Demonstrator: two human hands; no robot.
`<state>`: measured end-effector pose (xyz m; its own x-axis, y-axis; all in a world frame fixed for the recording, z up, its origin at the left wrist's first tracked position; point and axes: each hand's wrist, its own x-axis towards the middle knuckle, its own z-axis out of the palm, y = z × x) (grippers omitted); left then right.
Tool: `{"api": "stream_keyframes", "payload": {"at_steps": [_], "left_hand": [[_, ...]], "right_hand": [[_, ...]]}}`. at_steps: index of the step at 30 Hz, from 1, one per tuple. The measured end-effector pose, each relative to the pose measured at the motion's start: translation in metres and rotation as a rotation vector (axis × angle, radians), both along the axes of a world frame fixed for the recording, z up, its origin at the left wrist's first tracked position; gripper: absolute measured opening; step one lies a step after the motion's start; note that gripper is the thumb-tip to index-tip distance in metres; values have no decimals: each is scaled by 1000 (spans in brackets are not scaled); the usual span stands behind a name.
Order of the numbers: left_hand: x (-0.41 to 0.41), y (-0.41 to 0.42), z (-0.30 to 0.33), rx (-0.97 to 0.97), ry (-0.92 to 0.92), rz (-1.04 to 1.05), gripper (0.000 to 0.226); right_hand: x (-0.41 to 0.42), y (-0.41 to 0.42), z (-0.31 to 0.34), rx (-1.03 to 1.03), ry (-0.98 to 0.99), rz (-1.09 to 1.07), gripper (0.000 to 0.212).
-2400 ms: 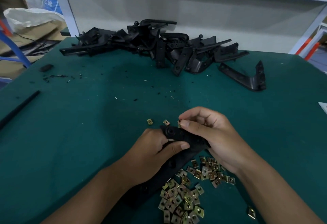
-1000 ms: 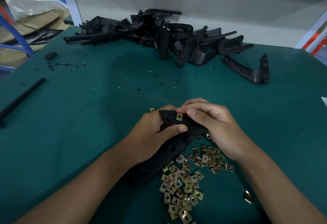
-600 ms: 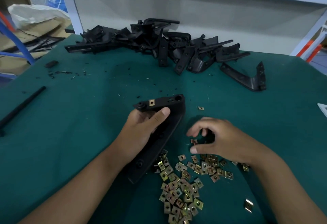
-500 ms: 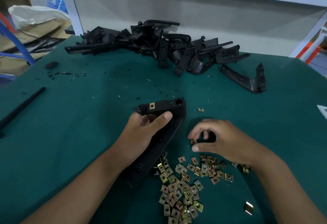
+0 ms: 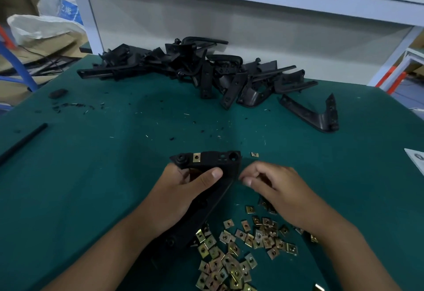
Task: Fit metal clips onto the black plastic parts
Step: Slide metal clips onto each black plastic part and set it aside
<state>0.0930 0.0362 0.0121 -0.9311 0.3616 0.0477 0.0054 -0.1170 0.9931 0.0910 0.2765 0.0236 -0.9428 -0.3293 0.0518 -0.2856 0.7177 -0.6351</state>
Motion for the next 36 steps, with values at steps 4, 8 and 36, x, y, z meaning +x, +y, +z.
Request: {"api": "stream_keyframes", "payload": {"at_steps": [4,8,36], "left_hand": [[-1,2,1,24,1,-12,31],[1,3,3,6,10,-68,28],[8,5,6,-111,55,-104,12]], "right_hand": [[-1,-4,5,-423,-114,-100,26],[-1,-8,11,-719,-238,-112,19],[6,-21,15,-826,-283,-41,33]]}}
